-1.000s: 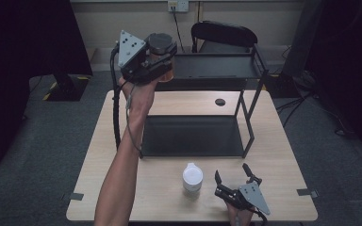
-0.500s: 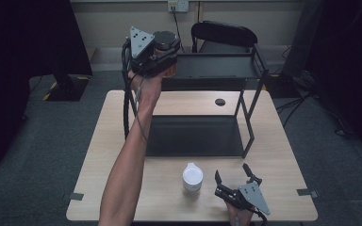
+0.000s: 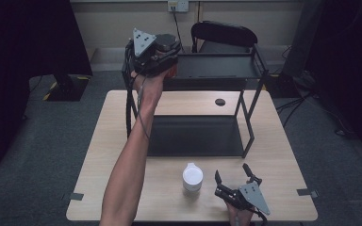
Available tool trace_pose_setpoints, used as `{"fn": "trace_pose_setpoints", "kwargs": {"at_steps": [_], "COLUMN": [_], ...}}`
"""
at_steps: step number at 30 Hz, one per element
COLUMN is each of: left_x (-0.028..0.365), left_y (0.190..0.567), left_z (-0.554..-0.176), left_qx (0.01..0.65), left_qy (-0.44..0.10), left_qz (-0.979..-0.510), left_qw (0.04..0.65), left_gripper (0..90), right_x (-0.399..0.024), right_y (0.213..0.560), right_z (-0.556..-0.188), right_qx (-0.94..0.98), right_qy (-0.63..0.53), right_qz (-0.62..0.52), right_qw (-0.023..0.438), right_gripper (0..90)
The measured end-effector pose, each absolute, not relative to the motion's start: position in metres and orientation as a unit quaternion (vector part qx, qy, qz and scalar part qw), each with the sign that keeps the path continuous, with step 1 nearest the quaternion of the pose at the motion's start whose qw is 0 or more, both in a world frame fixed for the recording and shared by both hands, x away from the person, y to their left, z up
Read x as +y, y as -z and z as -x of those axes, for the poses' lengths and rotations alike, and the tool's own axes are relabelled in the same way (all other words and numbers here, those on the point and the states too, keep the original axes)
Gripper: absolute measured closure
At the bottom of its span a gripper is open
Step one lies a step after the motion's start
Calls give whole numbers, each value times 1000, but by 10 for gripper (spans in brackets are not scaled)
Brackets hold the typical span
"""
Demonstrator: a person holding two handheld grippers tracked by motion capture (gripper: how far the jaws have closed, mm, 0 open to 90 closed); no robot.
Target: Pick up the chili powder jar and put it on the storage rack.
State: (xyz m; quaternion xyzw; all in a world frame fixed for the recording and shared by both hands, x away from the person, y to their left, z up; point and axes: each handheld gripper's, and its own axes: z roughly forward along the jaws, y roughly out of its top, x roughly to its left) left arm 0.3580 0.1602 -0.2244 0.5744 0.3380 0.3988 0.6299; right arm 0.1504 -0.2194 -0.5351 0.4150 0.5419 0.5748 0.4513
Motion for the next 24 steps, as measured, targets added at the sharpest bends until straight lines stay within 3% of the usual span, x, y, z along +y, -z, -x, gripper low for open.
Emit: {"fn": "trace_pose_setpoints", "kwargs": {"at_steps": [20,24], "left_x": [162,161], "left_y": [227,229], "left_z": [-359,-359], "left_qx": [334,332], "left_qy": [-398,-397], "left_qz": [-574,-570], "left_qw": [633,639], "left_gripper": [343,257], "right_x": [-219,-219], "right_y": [535,535], "right_z": [-150,-150], "right_qx": [542,542], "right_qy": [-575,-575], "right_qz": [-415,-415], "right_qw": [452,452], "right_gripper": [7,7]}}
